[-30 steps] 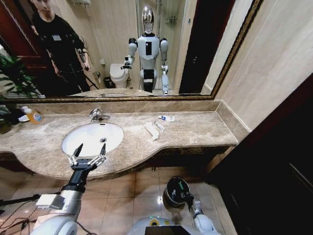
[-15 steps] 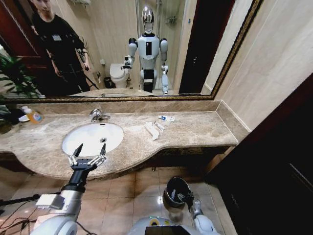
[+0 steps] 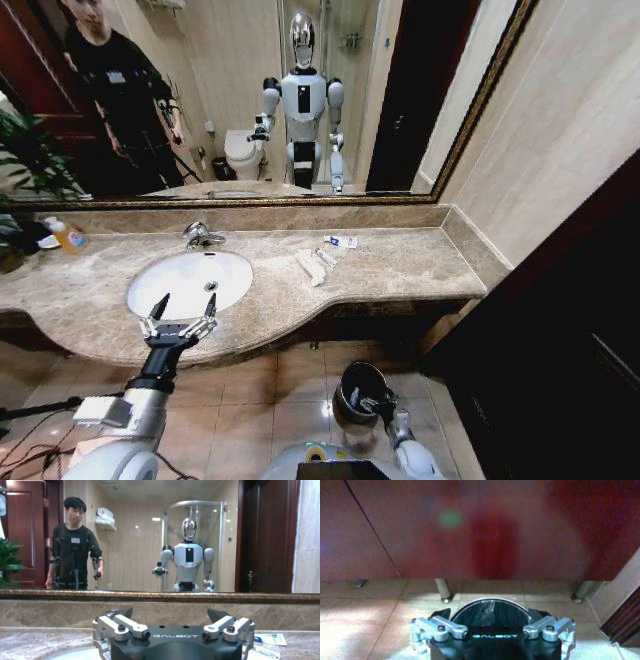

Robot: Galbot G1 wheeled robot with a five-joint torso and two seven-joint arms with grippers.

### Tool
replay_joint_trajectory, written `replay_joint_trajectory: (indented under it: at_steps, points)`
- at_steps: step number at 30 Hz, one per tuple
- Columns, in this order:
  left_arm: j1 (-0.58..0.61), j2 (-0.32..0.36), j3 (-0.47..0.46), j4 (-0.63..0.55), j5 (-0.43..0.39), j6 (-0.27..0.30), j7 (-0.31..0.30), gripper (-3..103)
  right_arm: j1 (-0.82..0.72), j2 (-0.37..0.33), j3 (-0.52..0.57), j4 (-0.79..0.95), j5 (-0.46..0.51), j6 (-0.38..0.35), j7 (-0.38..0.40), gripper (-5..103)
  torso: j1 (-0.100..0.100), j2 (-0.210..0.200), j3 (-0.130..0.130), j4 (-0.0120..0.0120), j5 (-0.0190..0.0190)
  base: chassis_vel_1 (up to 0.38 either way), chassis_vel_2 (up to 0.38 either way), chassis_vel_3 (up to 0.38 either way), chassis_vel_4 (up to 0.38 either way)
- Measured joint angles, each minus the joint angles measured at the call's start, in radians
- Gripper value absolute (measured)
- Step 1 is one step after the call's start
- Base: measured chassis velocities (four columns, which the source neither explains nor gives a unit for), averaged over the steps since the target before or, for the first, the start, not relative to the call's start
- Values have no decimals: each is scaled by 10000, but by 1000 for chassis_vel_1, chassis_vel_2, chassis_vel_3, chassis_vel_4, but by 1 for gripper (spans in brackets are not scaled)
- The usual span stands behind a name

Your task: Pick up the trash from the sink and place it in the trash bin.

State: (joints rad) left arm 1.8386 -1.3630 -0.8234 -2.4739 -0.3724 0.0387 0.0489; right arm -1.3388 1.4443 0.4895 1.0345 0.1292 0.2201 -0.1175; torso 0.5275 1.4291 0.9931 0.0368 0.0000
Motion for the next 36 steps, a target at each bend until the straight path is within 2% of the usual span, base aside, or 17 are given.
replay_joint_trajectory:
  at_steps: [7,16,24,28,36]
  points:
    - [0,0,0,0,0,0,0,100,-130,-42,11,204,57,5,13,100,0,0,0,0,0,0,0,0,0]
    - [0,0,0,0,0,0,0,100,-604,-195,34,1348,218,-161,8,100,0,0,0,0,1,0,0,0,0]
    - [0,0,0,0,0,0,0,100,-1438,-346,99,3377,366,-555,-7,100,0,0,0,0,0,0,0,0,0]
    - [-1,0,0,0,0,0,0,100,-1924,-481,104,4726,468,-981,300,100,0,0,0,0,0,0,0,0,0]
    - [-1,0,0,0,0,0,0,100,-2924,-727,65,8271,656,-1905,489,100,0,0,0,0,-2,0,0,0,0]
